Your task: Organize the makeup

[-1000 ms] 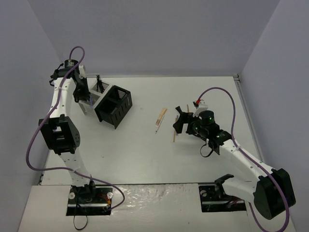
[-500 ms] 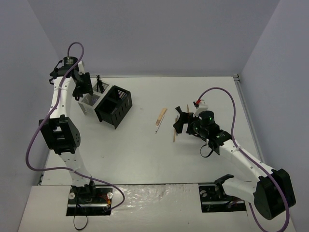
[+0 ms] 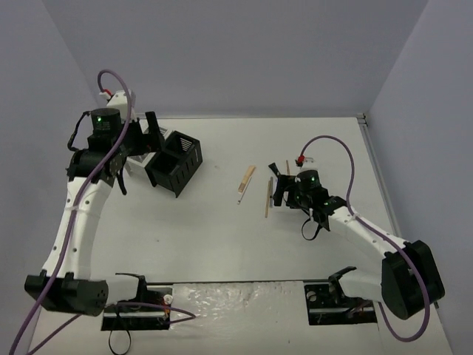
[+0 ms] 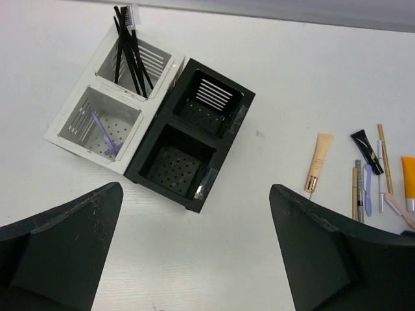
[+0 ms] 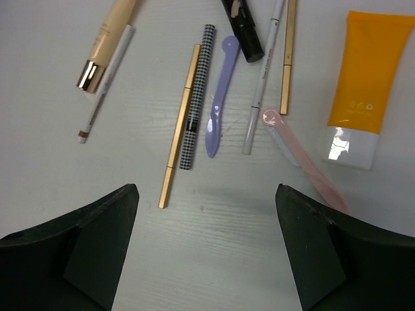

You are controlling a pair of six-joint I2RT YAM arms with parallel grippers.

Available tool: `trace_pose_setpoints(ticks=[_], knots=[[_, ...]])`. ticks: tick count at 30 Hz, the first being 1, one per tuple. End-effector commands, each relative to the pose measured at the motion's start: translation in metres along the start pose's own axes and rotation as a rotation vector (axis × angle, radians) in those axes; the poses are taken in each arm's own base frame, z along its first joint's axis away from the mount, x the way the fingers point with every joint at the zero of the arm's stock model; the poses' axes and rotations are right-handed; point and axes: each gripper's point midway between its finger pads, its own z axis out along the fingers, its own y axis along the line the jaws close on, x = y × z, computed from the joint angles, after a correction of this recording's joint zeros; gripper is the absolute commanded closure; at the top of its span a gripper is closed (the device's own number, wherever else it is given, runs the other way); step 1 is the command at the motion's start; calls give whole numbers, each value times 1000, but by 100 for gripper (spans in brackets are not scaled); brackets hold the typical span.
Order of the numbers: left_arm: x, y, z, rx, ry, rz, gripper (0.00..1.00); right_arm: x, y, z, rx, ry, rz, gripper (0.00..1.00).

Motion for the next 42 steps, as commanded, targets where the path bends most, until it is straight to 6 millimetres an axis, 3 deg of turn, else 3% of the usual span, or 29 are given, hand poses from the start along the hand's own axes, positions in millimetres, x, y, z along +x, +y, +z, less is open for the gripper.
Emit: trace_pose_setpoints(ticks=[1, 4, 9, 12, 22, 27, 35, 42], knots=[[-6, 10, -22, -28, -134, -2, 3, -19, -22, 9, 173, -26, 1, 20], [10, 17, -29, -50, -141, 17, 3, -19, -34, 17, 239, -1, -12, 21], [44, 23, -20, -52, -82, 13, 3, -12, -36, 36, 247, 66, -55, 25], [59, 24, -14, -46, -26, 14, 3, -11, -46, 43, 267, 98, -64, 35], [60, 18, -15, -13, -26, 6, 3, -12, -66, 55, 253, 168, -56, 43], [60, 17, -16, -6, -30, 5, 3, 12, -66, 59, 219, 261, -61, 43], [61, 16, -15, -1, -29, 3, 3, 24, -65, 58, 214, 303, -71, 51], [62, 17, -14, -2, -24, 4, 3, 46, -58, 51, 214, 365, -78, 67]])
